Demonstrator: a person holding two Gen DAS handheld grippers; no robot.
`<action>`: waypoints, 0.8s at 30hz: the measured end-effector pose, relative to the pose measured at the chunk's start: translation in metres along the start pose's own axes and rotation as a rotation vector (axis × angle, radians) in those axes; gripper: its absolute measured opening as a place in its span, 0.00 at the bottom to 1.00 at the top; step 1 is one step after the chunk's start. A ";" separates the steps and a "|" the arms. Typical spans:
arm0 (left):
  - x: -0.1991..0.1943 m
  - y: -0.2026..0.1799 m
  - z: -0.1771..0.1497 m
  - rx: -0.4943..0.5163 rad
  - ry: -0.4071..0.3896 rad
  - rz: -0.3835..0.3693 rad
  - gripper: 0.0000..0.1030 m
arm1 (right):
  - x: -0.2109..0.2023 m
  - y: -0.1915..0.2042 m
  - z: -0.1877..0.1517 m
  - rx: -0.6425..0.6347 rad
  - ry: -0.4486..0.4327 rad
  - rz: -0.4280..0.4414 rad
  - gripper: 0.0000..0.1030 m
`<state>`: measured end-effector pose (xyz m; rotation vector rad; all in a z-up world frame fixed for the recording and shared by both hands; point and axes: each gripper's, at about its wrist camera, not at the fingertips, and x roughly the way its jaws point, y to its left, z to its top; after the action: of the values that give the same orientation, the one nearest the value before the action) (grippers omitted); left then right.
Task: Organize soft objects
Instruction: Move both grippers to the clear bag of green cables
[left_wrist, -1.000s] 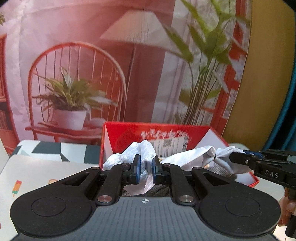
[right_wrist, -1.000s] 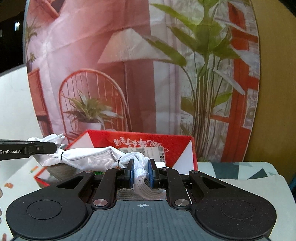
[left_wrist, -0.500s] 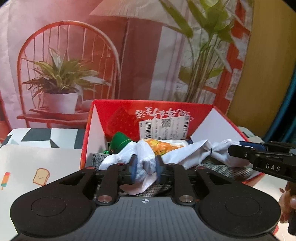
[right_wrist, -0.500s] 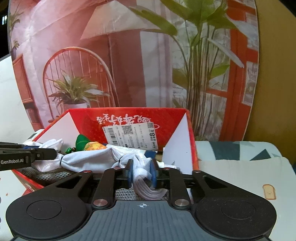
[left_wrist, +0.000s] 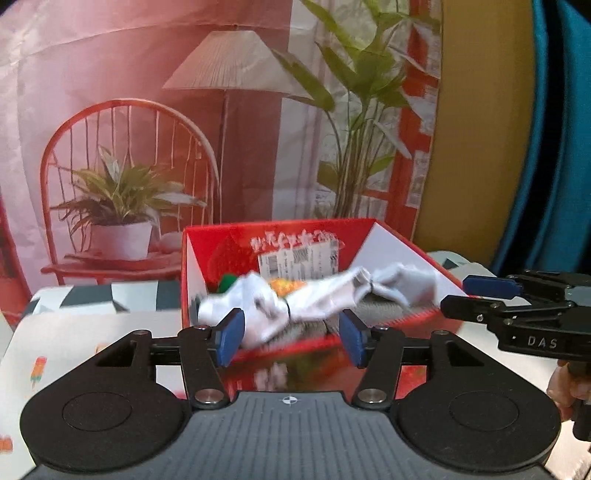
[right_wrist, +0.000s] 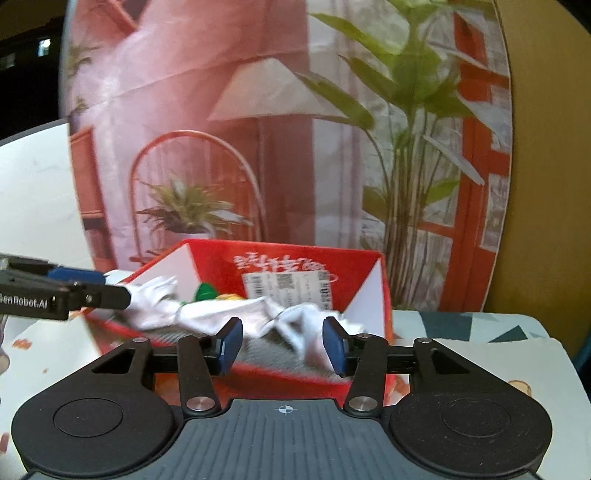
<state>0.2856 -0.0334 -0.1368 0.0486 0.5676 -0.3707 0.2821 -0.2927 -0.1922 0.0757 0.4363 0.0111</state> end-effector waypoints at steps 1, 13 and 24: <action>-0.006 -0.001 -0.007 -0.005 0.004 -0.005 0.57 | -0.006 0.004 -0.005 -0.006 0.000 0.007 0.44; -0.023 -0.001 -0.099 -0.113 0.139 -0.017 0.57 | -0.041 0.042 -0.109 -0.011 0.152 0.051 0.47; -0.020 -0.011 -0.144 -0.162 0.208 -0.048 0.57 | -0.045 0.039 -0.152 0.103 0.215 0.020 0.55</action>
<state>0.1917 -0.0162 -0.2464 -0.0827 0.8040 -0.3673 0.1767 -0.2447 -0.3079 0.1809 0.6515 0.0165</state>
